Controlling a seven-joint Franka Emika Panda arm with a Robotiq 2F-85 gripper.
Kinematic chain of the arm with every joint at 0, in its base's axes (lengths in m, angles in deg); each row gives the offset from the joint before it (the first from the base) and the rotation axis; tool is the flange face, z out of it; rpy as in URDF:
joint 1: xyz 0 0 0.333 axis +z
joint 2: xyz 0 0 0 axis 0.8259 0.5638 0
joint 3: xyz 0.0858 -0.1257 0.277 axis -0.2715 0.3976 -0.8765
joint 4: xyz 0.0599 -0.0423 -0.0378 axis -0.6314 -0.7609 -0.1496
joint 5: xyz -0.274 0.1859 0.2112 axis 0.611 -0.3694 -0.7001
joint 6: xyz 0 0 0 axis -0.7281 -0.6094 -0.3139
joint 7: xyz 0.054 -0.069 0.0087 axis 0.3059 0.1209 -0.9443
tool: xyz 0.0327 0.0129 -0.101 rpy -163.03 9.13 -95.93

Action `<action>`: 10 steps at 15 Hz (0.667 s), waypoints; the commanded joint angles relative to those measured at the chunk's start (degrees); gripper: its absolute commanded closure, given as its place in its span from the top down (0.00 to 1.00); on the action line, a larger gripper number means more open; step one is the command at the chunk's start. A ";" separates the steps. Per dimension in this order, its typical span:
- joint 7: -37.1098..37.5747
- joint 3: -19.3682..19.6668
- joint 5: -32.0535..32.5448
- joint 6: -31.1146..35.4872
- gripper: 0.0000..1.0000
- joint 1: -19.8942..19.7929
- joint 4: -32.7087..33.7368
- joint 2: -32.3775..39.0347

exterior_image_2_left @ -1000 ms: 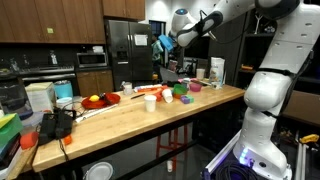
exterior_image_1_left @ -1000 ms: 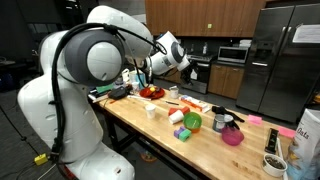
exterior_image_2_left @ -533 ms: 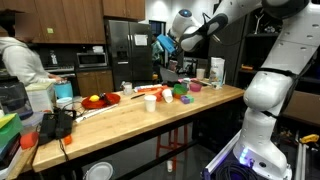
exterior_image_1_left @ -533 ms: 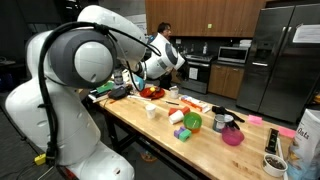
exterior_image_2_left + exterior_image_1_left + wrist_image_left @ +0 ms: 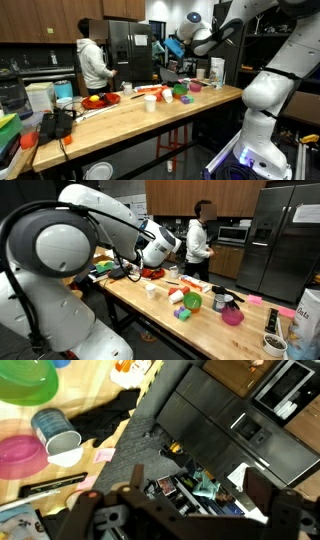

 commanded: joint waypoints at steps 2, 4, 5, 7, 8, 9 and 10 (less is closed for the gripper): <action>13.08 -2.19 10.61 1.89 1.00 -6.09 -7.26 -8.29; 5.05 -1.28 6.86 -1.52 1.00 -3.97 -4.82 -5.83; 4.62 -1.29 6.91 -2.02 1.00 -4.33 -5.72 -6.65; 4.50 -1.29 6.90 -2.02 1.00 -4.16 -5.69 -6.69; 4.50 -1.35 6.90 -2.02 1.00 -4.08 -5.62 -6.54; 4.42 -0.57 8.47 0.98 1.00 -4.56 -4.80 -5.26; 2.27 0.27 9.98 4.22 1.00 -4.51 -2.82 -3.56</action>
